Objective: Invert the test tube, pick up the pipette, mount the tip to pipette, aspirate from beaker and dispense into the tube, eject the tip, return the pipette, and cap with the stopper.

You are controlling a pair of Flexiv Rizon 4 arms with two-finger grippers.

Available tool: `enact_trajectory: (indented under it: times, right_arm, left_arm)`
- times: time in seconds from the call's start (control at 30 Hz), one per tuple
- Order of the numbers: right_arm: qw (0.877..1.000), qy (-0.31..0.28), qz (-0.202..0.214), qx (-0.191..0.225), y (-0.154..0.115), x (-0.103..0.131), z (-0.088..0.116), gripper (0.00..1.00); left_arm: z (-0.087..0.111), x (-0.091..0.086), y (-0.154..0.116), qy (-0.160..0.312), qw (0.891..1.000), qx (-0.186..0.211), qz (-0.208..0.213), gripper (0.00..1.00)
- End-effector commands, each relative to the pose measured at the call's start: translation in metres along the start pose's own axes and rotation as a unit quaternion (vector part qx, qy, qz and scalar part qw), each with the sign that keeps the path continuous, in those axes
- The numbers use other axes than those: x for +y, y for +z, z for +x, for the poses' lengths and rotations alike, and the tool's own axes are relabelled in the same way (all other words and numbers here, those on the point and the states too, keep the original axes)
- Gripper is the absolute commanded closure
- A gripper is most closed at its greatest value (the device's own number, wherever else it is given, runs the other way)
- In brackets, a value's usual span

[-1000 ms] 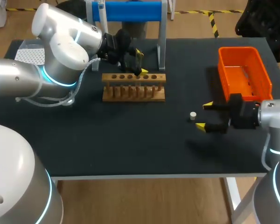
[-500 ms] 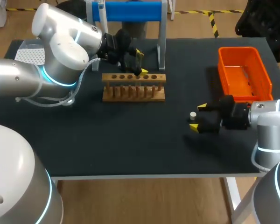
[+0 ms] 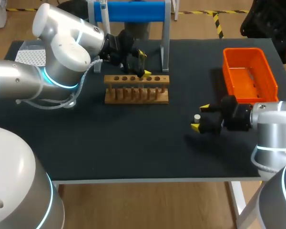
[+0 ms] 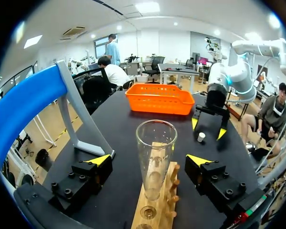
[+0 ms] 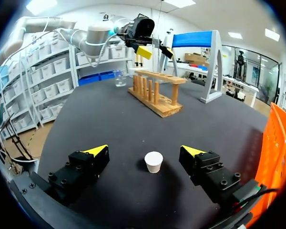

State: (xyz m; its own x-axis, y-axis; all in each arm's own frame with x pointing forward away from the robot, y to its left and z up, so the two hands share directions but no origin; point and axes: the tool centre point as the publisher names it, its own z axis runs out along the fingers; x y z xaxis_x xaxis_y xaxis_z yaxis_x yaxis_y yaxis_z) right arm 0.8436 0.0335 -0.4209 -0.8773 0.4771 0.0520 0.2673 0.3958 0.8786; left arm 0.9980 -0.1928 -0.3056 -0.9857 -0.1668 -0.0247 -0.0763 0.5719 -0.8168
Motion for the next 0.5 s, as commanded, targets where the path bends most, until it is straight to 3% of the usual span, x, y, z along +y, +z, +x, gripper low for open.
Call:
enact_trajectory:
  times: [0.03, 0.2, 0.27, 0.43, 0.47, 0.5]
  right_arm:
    - [1.000, 0.003, -0.002, -0.009, 0.0024, -0.0002, -0.0006, 0.00]
    - [1.000, 0.006, -0.003, -0.011, 0.0027, 0.0000, -0.0018, 0.02]
    - [1.000, 0.007, -0.002, -0.011, 0.0027, 0.0000, -0.0018, 0.08]
    - [1.000, 0.007, -0.001, -0.012, 0.0030, -0.0004, -0.0022, 0.13]
    - [1.000, 0.007, -0.001, -0.012, 0.0032, -0.0009, -0.0025, 0.24]
    - [1.000, 0.007, 0.000, -0.012, 0.0033, -0.0013, -0.0027, 0.27]
  left_arm:
    - [-0.0015, 0.0005, 0.0007, 0.000, 1.000, 0.002, 0.000, 0.00]
    - [-0.0015, 0.0005, 0.0007, 0.000, 1.000, 0.002, 0.000, 0.00]
    - [-0.0015, 0.0005, 0.0007, 0.000, 1.000, 0.002, 0.000, 0.00]
    - [-0.0015, 0.0005, 0.0007, 0.000, 1.000, 0.002, 0.000, 0.00]
    - [-0.0015, 0.0005, 0.0007, 0.000, 1.000, 0.002, 0.000, 0.00]
    - [-0.0015, 0.0005, 0.0007, 0.000, 1.000, 0.002, 0.000, 0.00]
